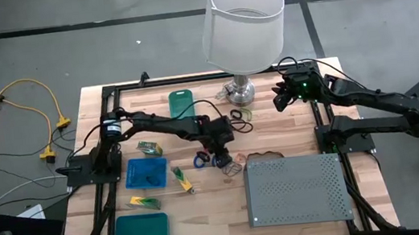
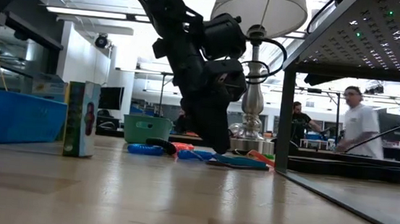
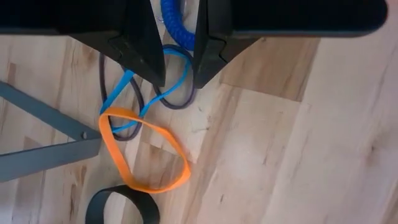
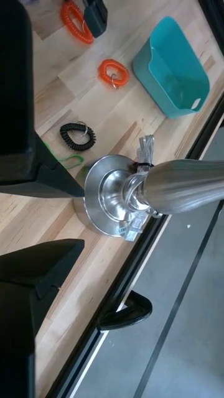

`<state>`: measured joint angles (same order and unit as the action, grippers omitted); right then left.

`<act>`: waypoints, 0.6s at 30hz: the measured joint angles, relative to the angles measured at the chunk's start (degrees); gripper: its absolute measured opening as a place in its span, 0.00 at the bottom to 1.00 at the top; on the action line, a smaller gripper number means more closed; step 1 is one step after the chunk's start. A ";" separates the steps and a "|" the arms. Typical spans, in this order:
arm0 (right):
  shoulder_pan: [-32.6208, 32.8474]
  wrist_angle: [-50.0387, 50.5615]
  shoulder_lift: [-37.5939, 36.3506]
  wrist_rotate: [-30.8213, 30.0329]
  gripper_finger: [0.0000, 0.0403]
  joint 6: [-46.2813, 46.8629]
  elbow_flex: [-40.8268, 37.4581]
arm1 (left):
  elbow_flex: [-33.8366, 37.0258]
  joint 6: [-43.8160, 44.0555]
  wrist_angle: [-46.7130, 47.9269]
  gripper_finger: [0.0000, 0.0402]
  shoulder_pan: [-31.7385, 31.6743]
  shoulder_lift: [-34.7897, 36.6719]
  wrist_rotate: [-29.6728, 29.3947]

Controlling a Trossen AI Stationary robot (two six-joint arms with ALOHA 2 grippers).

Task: Pick & Place Office Desk Supplies
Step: Put the blue rubber bands into the top blue bin

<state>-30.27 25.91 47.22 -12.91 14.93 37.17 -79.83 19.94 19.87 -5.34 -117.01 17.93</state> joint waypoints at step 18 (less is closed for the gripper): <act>-0.02 0.00 0.00 0.00 0.26 0.01 0.00 | 0.02 -1.96 1.76 0.20 0.00 0.00 -1.92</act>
<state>-30.28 25.91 47.22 -12.90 14.94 37.17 -79.81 17.98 21.63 -5.34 -117.01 16.02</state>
